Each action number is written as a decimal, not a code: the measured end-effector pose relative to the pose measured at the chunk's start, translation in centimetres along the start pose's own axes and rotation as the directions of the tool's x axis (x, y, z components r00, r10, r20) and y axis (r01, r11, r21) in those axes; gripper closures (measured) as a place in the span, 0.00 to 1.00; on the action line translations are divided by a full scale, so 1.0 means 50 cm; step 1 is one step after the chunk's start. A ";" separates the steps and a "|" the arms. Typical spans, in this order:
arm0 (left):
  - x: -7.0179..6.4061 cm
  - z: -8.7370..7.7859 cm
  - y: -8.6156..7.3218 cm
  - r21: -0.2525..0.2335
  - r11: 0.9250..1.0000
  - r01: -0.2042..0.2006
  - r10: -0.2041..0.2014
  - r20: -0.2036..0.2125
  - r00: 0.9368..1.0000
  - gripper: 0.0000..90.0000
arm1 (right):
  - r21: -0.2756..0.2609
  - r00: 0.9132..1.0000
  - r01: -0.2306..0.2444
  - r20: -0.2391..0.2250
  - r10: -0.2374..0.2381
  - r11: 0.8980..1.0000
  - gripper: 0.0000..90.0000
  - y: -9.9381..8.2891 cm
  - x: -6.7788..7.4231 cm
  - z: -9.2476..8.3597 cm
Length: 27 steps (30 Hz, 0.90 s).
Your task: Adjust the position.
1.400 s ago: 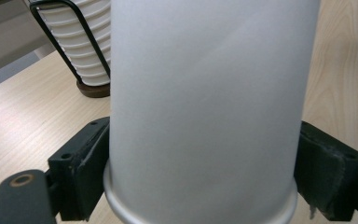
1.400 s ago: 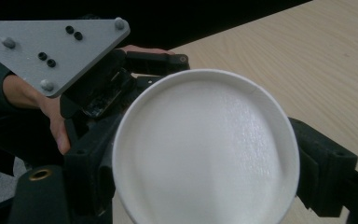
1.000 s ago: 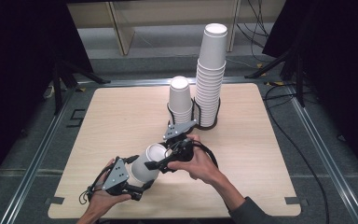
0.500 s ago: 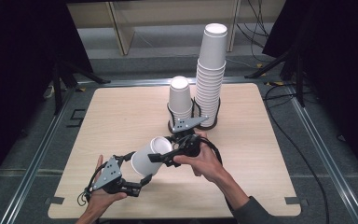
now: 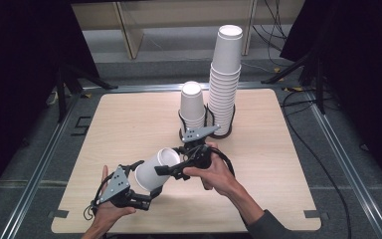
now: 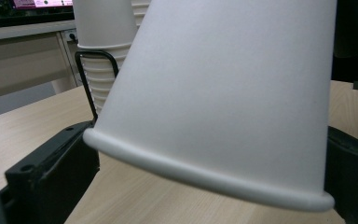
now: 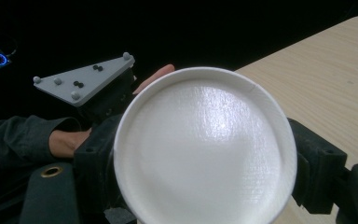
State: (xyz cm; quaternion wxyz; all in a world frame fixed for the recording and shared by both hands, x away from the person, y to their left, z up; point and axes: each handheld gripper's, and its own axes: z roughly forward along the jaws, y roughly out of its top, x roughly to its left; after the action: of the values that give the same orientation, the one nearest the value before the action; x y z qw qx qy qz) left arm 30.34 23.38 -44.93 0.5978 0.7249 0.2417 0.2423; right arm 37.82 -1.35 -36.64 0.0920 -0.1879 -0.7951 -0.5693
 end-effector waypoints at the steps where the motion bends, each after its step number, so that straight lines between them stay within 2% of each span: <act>1: 0.000 0.000 0.000 -0.002 1.000 -0.003 0.003 -0.001 1.000 0.00 | 0.003 1.000 -0.004 0.003 0.004 1.000 0.28 0.000 0.000 -0.001; 2: 0.000 -0.001 0.000 -0.009 1.000 -0.006 0.006 0.005 1.000 0.00 | 0.003 1.000 -0.014 -0.004 0.014 1.000 0.28 -0.001 0.001 0.000; 3: 0.000 0.002 -0.001 -0.027 1.000 -0.002 0.002 0.013 1.000 0.00 | -0.009 0.999 -0.023 -0.030 0.023 1.000 0.28 -0.002 -0.001 0.002; 6: -0.001 0.001 -0.001 0.000 1.000 -0.002 0.002 0.005 1.000 0.00 | -0.001 0.999 -0.033 -0.012 0.033 0.999 0.28 -0.002 0.001 0.000; 8: -0.003 0.004 -0.002 0.013 1.000 -0.011 0.011 0.000 1.000 0.01 | -0.019 0.998 -0.043 -0.036 0.042 0.999 0.28 -0.004 0.001 0.004; 9: -0.004 0.005 -0.004 0.014 1.000 -0.007 0.007 0.004 1.000 0.02 | -0.004 0.999 -0.047 -0.025 0.047 0.999 0.28 -0.003 0.004 0.004; 10: -0.004 0.007 -0.005 -0.002 1.000 -0.002 0.002 0.014 1.000 0.04 | -0.006 0.999 -0.029 -0.027 0.029 1.000 0.28 -0.003 0.004 0.006; 11: -0.004 0.004 -0.004 0.018 1.000 -0.005 0.005 0.011 1.000 0.05 | -0.004 0.999 -0.036 -0.027 0.036 0.999 0.28 -0.003 0.005 0.007; 13: -0.002 0.002 -0.003 0.021 1.000 -0.009 0.009 0.011 1.000 0.05 | 0.001 0.999 -0.042 -0.030 0.042 0.999 0.28 -0.003 0.007 0.007; 15: -0.002 0.004 -0.004 -0.013 1.000 -0.007 0.007 0.014 1.000 0.05 | -0.005 0.999 -0.042 -0.035 0.041 0.999 0.28 -0.003 0.003 0.006; 16: -0.003 0.000 -0.002 0.005 1.000 -0.008 0.008 0.008 1.000 0.05 | -0.009 0.999 -0.038 -0.036 0.038 0.999 0.28 -0.004 0.002 0.005; 17: -0.004 0.000 -0.002 0.003 1.000 -0.009 0.009 0.009 1.000 0.05 | -0.006 0.997 -0.067 -0.047 0.067 0.998 0.28 -0.004 0.004 0.004; 18: -0.004 -0.001 -0.002 0.000 1.000 -0.010 0.010 0.010 1.000 0.05 | -0.023 0.998 -0.037 -0.055 0.036 0.999 0.28 -0.005 -0.003 0.004; 20: -0.004 -0.001 -0.001 -0.011 1.000 -0.013 0.013 0.015 1.000 0.05 | -0.020 0.998 -0.040 -0.056 0.038 0.999 0.28 -0.005 -0.002 0.002; 21: -0.005 0.001 -0.001 -0.034 0.999 -0.006 0.007 0.020 1.000 0.05 | -0.022 0.997 -0.039 -0.063 0.038 0.999 0.28 -0.005 -0.003 0.002; 22: -0.004 -0.002 0.000 -0.017 1.000 -0.007 0.008 0.016 1.000 0.04 | -0.020 0.997 -0.040 -0.060 0.039 0.999 0.28 -0.005 -0.003 0.001; 25: -0.004 -0.004 0.001 -0.020 1.000 -0.006 0.006 0.015 1.000 0.04 | -0.019 0.998 -0.027 -0.065 0.026 0.999 0.28 -0.006 -0.005 0.003; 27: -0.004 -0.004 0.001 -0.023 1.000 -0.001 0.002 0.016 1.000 0.04 | -0.013 0.996 -0.051 -0.071 0.049 0.999 0.28 -0.007 -0.004 0.002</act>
State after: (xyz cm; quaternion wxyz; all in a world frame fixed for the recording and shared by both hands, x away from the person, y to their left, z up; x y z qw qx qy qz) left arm 30.06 23.39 -44.86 0.6079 0.7200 0.2335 0.2399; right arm 37.88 -1.38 -37.06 0.1329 -0.1881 -0.7822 -0.5789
